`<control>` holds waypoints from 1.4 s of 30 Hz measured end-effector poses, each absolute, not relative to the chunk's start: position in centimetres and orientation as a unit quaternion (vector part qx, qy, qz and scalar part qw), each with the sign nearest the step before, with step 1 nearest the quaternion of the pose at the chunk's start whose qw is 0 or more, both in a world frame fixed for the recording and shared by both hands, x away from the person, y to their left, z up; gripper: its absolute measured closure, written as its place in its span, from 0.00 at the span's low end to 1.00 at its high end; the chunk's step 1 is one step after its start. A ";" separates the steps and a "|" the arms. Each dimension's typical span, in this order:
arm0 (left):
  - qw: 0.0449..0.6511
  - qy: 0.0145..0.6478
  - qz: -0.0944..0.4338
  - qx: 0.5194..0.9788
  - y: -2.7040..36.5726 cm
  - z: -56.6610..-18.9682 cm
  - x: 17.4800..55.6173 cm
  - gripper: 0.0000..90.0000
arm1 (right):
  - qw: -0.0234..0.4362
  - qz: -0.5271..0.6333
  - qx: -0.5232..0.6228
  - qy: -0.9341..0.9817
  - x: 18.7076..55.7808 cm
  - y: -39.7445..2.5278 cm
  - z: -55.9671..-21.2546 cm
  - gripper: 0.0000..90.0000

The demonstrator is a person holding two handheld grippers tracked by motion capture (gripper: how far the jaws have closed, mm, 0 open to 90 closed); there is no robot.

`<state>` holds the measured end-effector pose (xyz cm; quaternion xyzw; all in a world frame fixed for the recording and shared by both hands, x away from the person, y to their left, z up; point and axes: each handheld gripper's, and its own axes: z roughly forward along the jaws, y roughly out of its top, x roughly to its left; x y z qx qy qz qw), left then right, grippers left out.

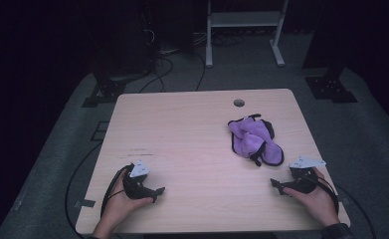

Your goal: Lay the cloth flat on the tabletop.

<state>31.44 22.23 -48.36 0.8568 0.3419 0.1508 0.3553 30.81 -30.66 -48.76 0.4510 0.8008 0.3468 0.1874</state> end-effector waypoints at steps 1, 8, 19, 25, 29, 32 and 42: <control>0.355 0.342 0.151 0.857 22.2 -48.4 31.4 0.00 | 0.187 0.347 0.451 0.801 30.8 -30.7 -48.8 0.08; 0.355 0.343 0.151 0.856 22.2 -48.4 31.5 0.00 | 0.193 0.363 0.444 0.796 30.5 -30.9 -48.6 0.30; 0.355 0.343 0.151 0.856 22.2 -48.4 31.5 0.00 | 0.186 0.379 0.440 0.793 30.4 -31.0 -47.2 0.41; 0.355 0.343 0.151 0.856 22.2 -48.4 31.5 0.00 | 0.197 0.396 0.433 0.786 30.8 -30.4 -45.9 0.36; 0.355 0.344 0.152 0.856 22.2 -48.4 31.5 0.00 | 0.198 0.405 0.432 0.781 31.2 -30.1 -45.2 0.33; 0.356 0.344 0.151 0.855 22.2 -48.4 31.5 0.00 | 0.200 0.416 0.424 0.779 31.7 -29.9 -44.7 0.30; 0.354 0.344 0.151 0.856 22.2 -48.4 31.5 0.00 | 0.212 0.433 0.398 0.780 33.9 -28.6 -42.8 0.25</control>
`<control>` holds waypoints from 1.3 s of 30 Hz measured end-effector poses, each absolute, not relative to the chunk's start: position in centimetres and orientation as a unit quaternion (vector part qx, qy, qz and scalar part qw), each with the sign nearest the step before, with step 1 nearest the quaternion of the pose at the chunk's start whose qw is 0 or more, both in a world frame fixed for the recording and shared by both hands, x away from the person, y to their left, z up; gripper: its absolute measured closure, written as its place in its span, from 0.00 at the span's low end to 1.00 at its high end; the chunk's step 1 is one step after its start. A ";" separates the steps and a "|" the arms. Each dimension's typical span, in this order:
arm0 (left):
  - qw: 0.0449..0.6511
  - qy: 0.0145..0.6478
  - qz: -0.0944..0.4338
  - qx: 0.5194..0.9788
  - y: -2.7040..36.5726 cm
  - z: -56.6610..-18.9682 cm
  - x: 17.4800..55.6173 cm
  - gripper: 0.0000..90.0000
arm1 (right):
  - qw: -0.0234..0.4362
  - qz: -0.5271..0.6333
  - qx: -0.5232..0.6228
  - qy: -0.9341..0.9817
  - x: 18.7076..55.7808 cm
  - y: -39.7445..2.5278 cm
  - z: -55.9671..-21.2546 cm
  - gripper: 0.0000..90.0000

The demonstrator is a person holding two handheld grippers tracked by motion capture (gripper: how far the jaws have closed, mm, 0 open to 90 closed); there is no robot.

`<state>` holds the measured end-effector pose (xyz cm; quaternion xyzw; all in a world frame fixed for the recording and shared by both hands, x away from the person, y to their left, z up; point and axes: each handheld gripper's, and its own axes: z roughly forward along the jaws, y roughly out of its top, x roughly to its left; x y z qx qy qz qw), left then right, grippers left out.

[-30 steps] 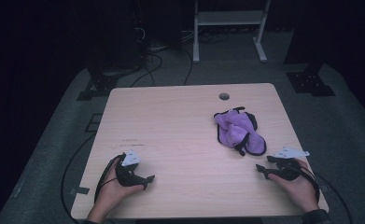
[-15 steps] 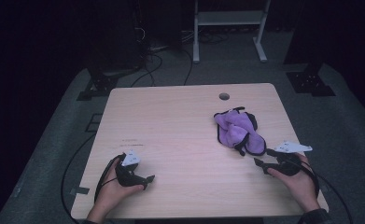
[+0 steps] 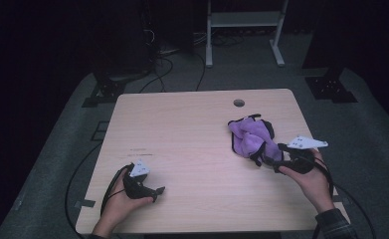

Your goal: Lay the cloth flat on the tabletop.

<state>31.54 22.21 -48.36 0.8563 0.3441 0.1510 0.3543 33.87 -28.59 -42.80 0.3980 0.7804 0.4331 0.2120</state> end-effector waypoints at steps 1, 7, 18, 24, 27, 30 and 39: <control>0.354 0.344 0.151 0.856 22.2 -48.4 31.5 0.00 | 0.212 0.434 0.396 0.781 34.2 -28.5 -42.6 0.25; 0.354 0.344 0.151 0.857 22.2 -48.4 31.5 0.00 | 0.213 0.444 0.394 0.776 35.7 -27.8 -41.9 0.26; 0.355 0.344 0.152 0.856 22.2 -48.4 31.5 0.00 | 0.214 0.444 0.393 0.776 38.5 -26.7 -41.5 0.24; 0.355 0.344 0.152 0.856 22.2 -48.4 31.5 0.00 | 0.211 0.436 0.394 0.781 39.8 -25.9 -41.8 0.23; 0.355 0.344 0.152 0.856 22.2 -48.4 31.5 0.00 | 0.210 0.434 0.394 0.782 40.4 -25.6 -42.0 0.23; 0.356 0.344 0.152 0.856 22.2 -48.4 31.5 0.00 | 0.207 0.435 0.390 0.785 41.0 -25.2 -42.2 0.23; 0.355 0.344 0.152 0.856 22.2 -48.4 31.5 0.00 | 0.209 0.402 0.386 0.804 42.2 -24.2 -43.9 0.23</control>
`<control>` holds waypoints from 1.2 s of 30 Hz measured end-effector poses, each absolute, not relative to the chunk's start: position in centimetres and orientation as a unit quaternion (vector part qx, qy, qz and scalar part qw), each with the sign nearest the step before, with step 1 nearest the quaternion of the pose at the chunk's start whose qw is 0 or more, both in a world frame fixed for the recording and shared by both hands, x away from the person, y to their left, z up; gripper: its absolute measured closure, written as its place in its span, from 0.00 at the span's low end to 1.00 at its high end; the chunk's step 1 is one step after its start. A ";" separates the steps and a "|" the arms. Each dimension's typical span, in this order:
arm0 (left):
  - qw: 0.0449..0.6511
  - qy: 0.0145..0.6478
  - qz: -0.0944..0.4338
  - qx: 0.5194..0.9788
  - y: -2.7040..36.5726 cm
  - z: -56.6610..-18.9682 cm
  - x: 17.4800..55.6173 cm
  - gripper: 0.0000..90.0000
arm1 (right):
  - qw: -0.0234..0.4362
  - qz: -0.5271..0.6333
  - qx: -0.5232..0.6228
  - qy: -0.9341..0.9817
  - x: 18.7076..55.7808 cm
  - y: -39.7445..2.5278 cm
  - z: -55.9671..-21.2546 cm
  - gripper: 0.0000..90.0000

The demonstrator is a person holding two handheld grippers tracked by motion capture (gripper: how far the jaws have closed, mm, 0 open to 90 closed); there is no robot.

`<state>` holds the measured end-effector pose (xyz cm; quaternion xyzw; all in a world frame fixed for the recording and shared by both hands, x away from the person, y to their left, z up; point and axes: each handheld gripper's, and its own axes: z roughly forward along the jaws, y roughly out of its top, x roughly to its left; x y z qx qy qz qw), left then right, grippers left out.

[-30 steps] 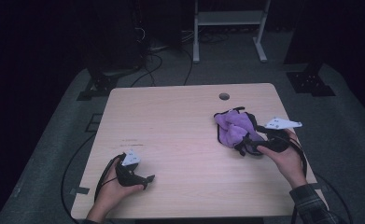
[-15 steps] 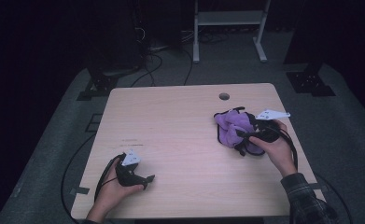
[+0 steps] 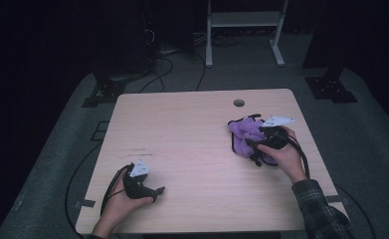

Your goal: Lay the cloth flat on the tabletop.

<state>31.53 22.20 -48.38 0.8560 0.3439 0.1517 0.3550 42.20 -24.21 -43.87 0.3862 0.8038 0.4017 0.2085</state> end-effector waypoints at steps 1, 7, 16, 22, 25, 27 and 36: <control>0.355 0.344 0.152 0.856 22.2 -48.4 31.5 0.00 | 0.209 0.397 0.387 0.806 42.3 -24.1 -44.0 0.23; 0.355 0.344 0.152 0.856 22.2 -48.4 31.5 0.00 | 0.210 0.382 0.385 0.814 42.6 -24.1 -44.6 0.40; 0.355 0.344 0.152 0.856 22.2 -48.4 31.5 0.00 | 0.192 0.380 0.395 0.814 42.6 -24.5 -45.0 0.76; 0.355 0.344 0.152 0.856 22.2 -48.4 31.5 0.00 | 0.190 0.395 0.409 0.800 42.3 -25.0 -44.6 0.83; 0.355 0.344 0.152 0.856 22.2 -48.4 31.5 0.00 | 0.191 0.412 0.408 0.792 42.0 -25.1 -43.7 0.84; 0.355 0.344 0.152 0.856 22.2 -48.4 31.5 0.00 | 0.188 0.428 0.405 0.786 41.6 -25.1 -43.0 0.84; 0.357 0.345 0.152 0.855 22.2 -48.4 31.5 0.00 | 0.162 0.484 0.362 0.780 39.0 -23.3 -40.1 0.84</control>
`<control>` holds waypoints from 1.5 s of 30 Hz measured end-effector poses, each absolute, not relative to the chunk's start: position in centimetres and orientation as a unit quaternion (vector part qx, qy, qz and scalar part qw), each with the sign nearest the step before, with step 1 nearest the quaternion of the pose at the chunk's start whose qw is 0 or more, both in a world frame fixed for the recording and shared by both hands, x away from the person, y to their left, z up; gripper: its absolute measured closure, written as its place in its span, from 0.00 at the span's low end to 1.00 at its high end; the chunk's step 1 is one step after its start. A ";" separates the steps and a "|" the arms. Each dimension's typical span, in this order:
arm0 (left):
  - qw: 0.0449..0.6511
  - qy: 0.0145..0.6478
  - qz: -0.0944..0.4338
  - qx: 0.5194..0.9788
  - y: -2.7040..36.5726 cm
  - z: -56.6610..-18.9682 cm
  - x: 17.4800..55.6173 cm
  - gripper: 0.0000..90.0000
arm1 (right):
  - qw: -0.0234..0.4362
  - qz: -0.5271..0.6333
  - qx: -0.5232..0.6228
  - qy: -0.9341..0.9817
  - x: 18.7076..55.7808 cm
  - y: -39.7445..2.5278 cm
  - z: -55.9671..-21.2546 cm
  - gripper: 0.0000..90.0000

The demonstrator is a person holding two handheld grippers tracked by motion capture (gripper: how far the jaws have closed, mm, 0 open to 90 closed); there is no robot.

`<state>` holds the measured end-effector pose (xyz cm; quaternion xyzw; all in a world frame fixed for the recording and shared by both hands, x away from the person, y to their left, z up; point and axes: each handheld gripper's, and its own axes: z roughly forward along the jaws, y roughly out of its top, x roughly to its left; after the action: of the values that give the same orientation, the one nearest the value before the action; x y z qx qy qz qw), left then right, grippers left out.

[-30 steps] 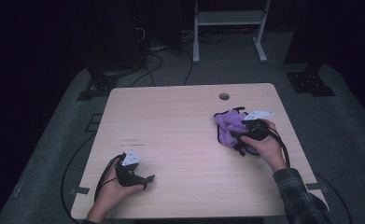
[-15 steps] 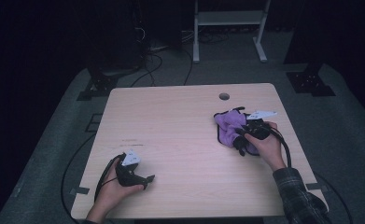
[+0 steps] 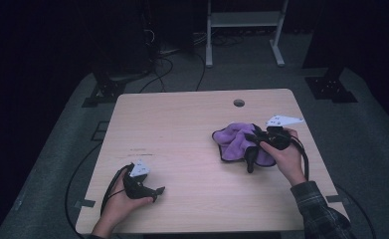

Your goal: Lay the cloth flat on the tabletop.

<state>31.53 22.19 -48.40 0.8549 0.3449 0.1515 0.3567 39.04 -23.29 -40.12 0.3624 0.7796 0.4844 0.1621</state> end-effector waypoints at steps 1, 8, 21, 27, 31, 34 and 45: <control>0.357 0.345 0.151 0.855 22.2 -48.4 31.5 0.00 | 0.157 0.489 0.357 0.780 38.7 -22.9 -39.8 0.84; 0.356 0.344 0.152 0.855 22.2 -48.4 31.5 0.00 | 0.108 0.517 0.295 0.797 37.0 -19.4 -39.0 0.84; 0.357 0.345 0.152 0.855 22.2 -48.4 31.5 0.00 | 0.074 0.459 0.218 0.858 36.0 -13.3 -42.4 0.82; 0.356 0.345 0.152 0.855 22.2 -48.4 31.5 0.00 | 0.060 0.455 0.236 0.856 36.6 -13.1 -43.5 0.62; 0.357 0.345 0.152 0.855 22.2 -48.4 31.5 0.00 | 0.062 0.499 0.253 0.827 36.3 -14.6 -41.9 0.50; 0.356 0.345 0.152 0.855 22.2 -48.4 31.5 0.00 | 0.069 0.512 0.255 0.818 35.8 -15.8 -41.0 0.50; 0.354 0.344 0.151 0.856 22.2 -48.4 31.5 0.00 | 0.060 0.502 0.249 0.826 31.8 -17.2 -41.9 0.49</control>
<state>31.53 22.21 -48.37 0.8563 0.3440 0.1512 0.3544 31.82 -17.16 -41.91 0.2491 0.8262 0.5018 0.0597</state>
